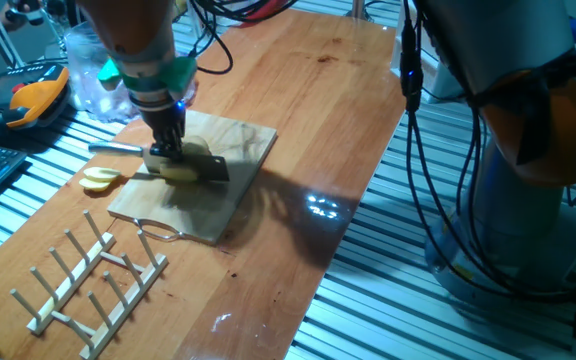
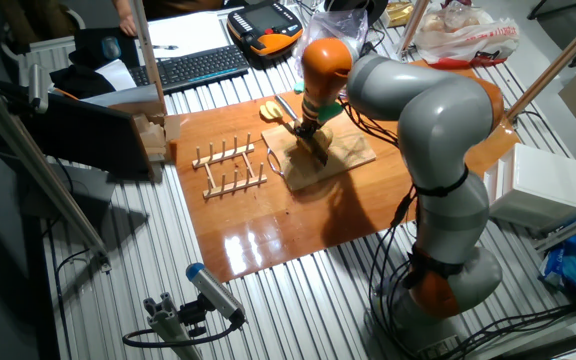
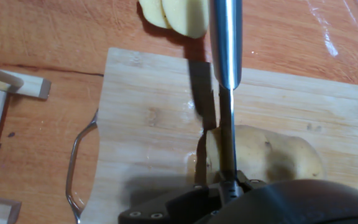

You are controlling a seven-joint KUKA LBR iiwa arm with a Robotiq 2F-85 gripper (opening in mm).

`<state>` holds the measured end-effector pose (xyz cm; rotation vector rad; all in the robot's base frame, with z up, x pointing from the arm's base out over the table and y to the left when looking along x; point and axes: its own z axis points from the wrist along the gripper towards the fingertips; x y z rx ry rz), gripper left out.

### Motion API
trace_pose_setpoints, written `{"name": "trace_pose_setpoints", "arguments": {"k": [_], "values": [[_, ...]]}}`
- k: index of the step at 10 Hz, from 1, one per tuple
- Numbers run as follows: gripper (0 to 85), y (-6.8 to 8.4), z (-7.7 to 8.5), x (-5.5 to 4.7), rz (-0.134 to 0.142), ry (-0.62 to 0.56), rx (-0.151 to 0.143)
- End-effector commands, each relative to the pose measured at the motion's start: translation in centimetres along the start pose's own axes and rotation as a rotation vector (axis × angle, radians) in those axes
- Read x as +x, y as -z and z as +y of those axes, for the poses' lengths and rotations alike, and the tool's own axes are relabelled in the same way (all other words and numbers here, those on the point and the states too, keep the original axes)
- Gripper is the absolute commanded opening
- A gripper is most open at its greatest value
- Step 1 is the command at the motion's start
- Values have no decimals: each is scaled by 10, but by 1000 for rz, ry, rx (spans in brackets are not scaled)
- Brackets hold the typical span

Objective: Chop the potatoes

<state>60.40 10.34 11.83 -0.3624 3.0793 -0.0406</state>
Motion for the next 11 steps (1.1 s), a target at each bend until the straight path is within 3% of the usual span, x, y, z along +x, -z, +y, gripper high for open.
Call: {"name": "trace_pose_setpoints", "arguments": {"k": [1,3,7,8,9,11], "values": [[0,26,4,-2,-4,-20,-7],[0,49,18,-4,9,-66,-13],[0,95,77,-7,47,-214,19],[0,102,90,-6,55,-241,6],[0,105,95,-5,58,-252,-25],[0,105,95,-4,56,-237,-56]]}}
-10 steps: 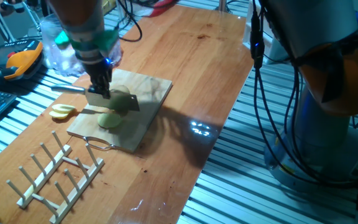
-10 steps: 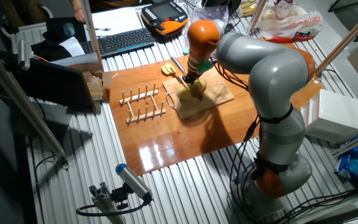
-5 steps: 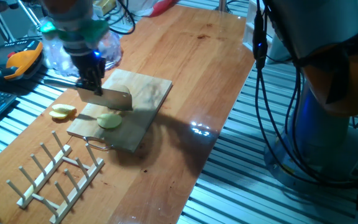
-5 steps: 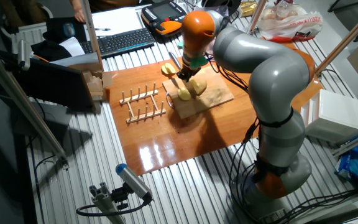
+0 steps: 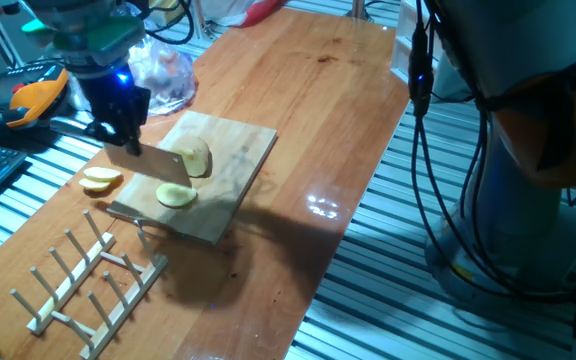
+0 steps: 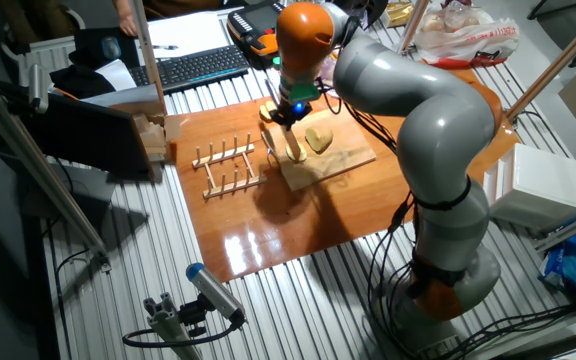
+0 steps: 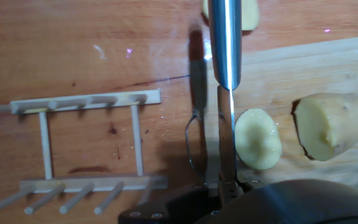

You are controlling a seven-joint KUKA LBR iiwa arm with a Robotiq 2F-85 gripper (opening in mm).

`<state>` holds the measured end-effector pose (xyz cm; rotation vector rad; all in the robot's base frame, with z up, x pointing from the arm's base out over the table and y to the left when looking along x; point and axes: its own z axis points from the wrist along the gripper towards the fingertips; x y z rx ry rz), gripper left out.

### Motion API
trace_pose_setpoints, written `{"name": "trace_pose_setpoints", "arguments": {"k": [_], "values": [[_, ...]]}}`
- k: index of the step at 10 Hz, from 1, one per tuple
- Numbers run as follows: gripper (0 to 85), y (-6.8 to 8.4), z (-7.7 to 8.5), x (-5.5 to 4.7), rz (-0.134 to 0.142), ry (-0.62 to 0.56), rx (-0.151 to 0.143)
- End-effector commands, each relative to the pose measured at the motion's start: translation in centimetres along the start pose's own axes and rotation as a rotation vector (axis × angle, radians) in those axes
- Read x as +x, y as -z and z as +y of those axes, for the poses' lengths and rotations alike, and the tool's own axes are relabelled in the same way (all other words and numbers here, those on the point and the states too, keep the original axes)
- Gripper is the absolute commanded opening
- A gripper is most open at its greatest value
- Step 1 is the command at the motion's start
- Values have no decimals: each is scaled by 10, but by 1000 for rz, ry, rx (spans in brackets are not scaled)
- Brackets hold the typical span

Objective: Chop the potatoes

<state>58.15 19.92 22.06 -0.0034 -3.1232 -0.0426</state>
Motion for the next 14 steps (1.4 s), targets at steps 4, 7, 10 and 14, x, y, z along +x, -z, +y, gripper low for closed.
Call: {"name": "trace_pose_setpoints", "arguments": {"k": [4,7,10,14], "values": [[0,-1,1,0,31,17,-43],[0,-1,1,0,2,57,6],[0,-1,1,0,24,174,-8],[0,-1,1,0,26,169,-62]]}}
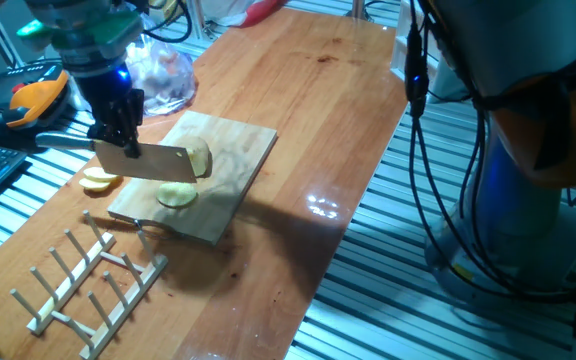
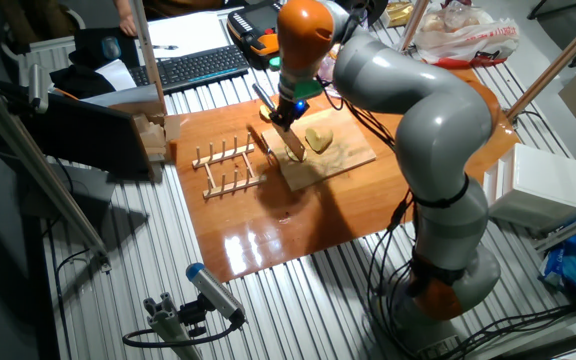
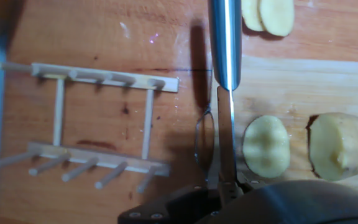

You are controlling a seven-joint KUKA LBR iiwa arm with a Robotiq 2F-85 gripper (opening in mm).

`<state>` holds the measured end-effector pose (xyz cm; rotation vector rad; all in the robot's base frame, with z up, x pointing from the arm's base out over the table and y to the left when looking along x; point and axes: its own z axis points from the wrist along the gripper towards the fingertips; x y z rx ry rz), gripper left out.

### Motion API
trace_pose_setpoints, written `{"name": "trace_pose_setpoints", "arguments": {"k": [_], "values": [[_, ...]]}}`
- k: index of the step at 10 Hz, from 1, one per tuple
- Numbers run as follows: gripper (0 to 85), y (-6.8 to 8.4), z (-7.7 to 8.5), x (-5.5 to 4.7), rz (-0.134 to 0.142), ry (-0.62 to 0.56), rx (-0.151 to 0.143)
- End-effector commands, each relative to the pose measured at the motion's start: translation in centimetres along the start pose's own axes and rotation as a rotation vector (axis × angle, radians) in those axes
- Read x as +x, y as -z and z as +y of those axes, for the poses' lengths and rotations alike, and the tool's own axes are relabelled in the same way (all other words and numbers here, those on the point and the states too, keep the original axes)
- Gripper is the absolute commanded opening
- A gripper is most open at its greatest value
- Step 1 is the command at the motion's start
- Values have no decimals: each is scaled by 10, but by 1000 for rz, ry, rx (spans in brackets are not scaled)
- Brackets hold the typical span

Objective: Chop the potatoes

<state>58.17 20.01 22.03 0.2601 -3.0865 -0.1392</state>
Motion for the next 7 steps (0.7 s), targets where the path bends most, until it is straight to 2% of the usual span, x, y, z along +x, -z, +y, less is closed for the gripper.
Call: {"name": "trace_pose_setpoints", "arguments": {"k": [1,3,5,6,7], "values": [[0,0,14,-5,2,-38,8],[0,7,65,-19,3,-88,48],[0,10,94,-26,7,-88,24],[0,5,103,-29,-10,-84,26],[0,-4,110,-33,-28,-84,16]]}}
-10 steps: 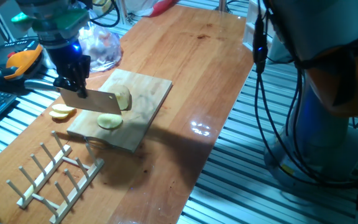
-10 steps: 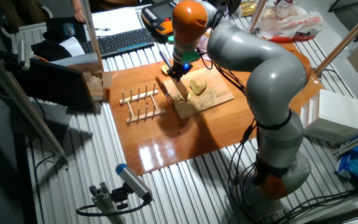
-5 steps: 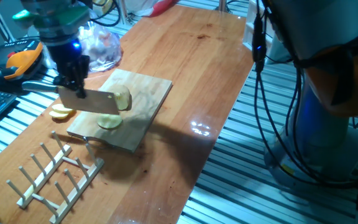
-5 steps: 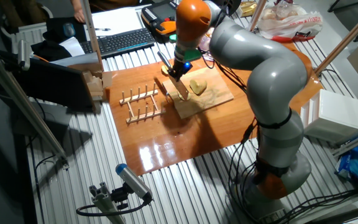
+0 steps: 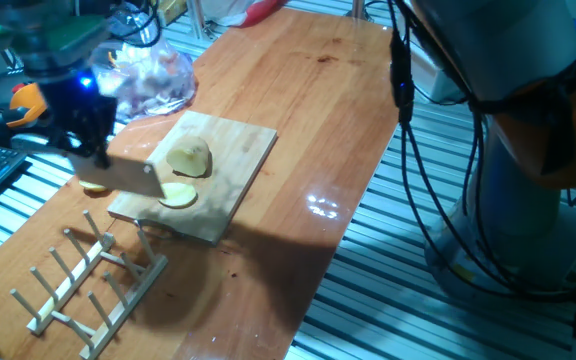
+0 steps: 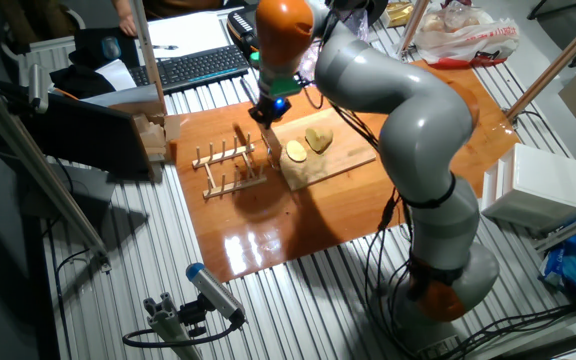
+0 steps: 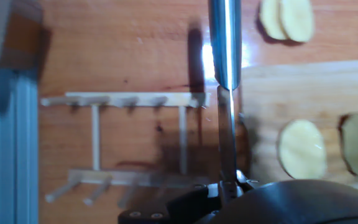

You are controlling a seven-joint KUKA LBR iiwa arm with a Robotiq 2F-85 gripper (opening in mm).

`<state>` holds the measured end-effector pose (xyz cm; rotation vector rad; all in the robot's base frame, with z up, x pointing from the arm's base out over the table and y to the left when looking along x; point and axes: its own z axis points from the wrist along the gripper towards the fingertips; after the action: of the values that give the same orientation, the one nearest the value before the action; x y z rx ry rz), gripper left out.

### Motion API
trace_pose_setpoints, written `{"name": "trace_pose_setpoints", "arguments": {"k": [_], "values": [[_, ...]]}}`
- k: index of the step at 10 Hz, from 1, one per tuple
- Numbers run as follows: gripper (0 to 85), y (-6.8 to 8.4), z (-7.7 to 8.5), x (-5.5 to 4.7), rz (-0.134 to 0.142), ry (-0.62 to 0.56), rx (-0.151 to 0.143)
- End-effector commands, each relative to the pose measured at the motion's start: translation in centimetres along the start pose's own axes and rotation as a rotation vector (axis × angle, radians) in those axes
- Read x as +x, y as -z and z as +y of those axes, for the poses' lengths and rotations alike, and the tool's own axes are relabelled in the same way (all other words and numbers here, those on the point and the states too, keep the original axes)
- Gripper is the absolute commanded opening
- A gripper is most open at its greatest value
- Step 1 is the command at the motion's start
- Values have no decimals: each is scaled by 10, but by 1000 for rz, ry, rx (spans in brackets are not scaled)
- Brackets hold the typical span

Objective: Chop the potatoes

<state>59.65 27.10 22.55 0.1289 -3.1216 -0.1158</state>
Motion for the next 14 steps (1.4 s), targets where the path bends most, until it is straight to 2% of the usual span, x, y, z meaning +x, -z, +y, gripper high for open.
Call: {"name": "trace_pose_setpoints", "arguments": {"k": [1,4,6,8,9,11,14], "values": [[0,-10,48,-6,-7,-1,-4],[0,-26,54,-10,-9,-13,-15],[0,-35,53,-13,-12,-2,10],[0,-48,39,-19,-21,20,12],[0,-52,31,-21,-20,29,-4],[0,-52,30,-20,-17,25,-13],[0,-42,40,-14,7,-6,-4]]}}
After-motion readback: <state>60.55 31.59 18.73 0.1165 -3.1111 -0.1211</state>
